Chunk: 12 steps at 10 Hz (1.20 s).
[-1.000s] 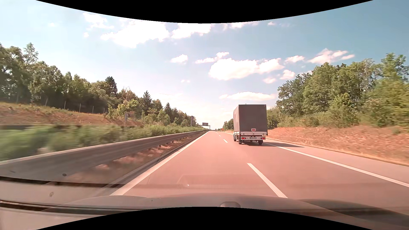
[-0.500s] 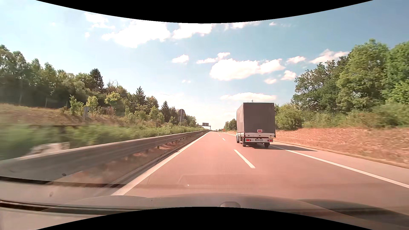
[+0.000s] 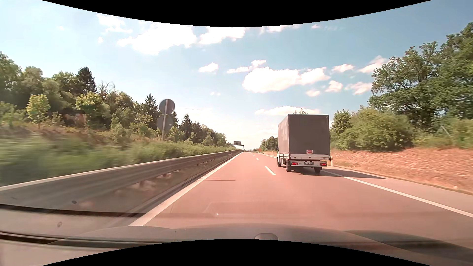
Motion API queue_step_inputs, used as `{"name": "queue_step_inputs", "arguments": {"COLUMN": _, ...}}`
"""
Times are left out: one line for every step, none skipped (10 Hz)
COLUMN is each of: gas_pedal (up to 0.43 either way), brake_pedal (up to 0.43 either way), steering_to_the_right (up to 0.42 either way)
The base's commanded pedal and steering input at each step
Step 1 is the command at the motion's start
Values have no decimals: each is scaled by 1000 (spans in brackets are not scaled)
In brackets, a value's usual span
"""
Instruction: Follow the waypoints while adhering to traffic rules and regulations
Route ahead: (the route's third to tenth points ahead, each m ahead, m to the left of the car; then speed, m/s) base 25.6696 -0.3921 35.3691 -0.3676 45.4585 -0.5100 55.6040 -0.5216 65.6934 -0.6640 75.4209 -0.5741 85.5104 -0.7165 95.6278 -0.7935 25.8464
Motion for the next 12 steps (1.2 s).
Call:
{"name": "queue_step_inputs", "arguments": {"gas_pedal": 449, "brake_pedal": 0, "steering_to_the_right": 2}}
{"name": "queue_step_inputs", "arguments": {"gas_pedal": 441, "brake_pedal": 0, "steering_to_the_right": 2}}
{"name": "queue_step_inputs", "arguments": {"gas_pedal": 441, "brake_pedal": 0, "steering_to_the_right": 2}}
{"name": "queue_step_inputs", "arguments": {"gas_pedal": 441, "brake_pedal": 0, "steering_to_the_right": 3}}
{"name": "queue_step_inputs", "arguments": {"gas_pedal": 441, "brake_pedal": 0, "steering_to_the_right": 3}}
{"name": "queue_step_inputs", "arguments": {"gas_pedal": 441, "brake_pedal": 0, "steering_to_the_right": 4}}
{"name": "queue_step_inputs", "arguments": {"gas_pedal": 441, "brake_pedal": 0, "steering_to_the_right": 4}}
{"name": "queue_step_inputs", "arguments": {"gas_pedal": 441, "brake_pedal": 0, "steering_to_the_right": 3}}
{"name": "queue_step_inputs", "arguments": {"gas_pedal": 441, "brake_pedal": 0, "steering_to_the_right": 2}}
{"name": "queue_step_inputs", "arguments": {"gas_pedal": 441, "brake_pedal": 0, "steering_to_the_right": 1}}
{"name": "queue_step_inputs", "arguments": {"gas_pedal": 441, "brake_pedal": 0, "steering_to_the_right": 0}}
{"name": "queue_step_inputs", "arguments": {"gas_pedal": 441, "brake_pedal": 0, "steering_to_the_right": -2}}
